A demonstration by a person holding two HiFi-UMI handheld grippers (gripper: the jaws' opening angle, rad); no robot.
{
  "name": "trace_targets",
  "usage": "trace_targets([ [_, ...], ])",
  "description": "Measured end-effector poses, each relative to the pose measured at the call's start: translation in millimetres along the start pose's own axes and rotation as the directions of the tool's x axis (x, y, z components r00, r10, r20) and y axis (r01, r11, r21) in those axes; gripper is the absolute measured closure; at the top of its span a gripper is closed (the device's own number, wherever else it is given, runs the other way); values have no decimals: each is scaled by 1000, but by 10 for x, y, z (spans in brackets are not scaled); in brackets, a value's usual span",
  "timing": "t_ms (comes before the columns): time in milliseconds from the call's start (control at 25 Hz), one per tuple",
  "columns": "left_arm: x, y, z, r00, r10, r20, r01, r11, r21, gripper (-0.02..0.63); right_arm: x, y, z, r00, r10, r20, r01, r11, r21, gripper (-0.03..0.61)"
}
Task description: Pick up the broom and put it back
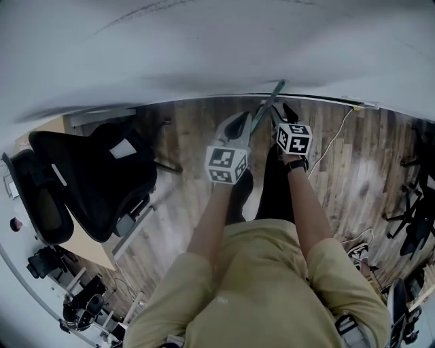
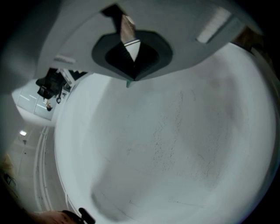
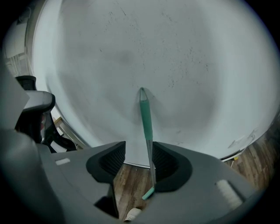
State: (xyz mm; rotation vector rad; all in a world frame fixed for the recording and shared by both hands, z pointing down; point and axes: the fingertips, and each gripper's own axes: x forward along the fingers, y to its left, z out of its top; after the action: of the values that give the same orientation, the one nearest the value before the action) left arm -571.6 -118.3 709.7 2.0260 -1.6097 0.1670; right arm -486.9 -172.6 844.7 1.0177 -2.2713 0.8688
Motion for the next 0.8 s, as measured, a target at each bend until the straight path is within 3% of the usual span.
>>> trace_targets([
  [120, 67, 92, -90, 1000, 8, -9, -8, 1000, 0, 611, 226, -76, -50, 1000, 3, -12, -3, 1000, 8, 311],
  [320, 168, 206, -246, 999, 30, -38, -30, 999, 12, 611, 564, -188, -87, 1000, 20, -21, -20, 1000, 9, 296],
  [600, 194, 208, -251, 999, 35, -38, -35, 999, 7, 611, 803, -262, -84, 999, 34, -22, -34, 999, 15, 353],
  [720, 129, 190, -174, 999, 35, -31, -35, 999, 4, 611, 810, -276, -62, 1000, 20, -16, -20, 1000, -5, 455],
  [800, 90, 179, -137, 999, 38, -28, -38, 999, 5, 611, 754, -313, -68, 1000, -2, -4, 2, 1000, -12, 476],
])
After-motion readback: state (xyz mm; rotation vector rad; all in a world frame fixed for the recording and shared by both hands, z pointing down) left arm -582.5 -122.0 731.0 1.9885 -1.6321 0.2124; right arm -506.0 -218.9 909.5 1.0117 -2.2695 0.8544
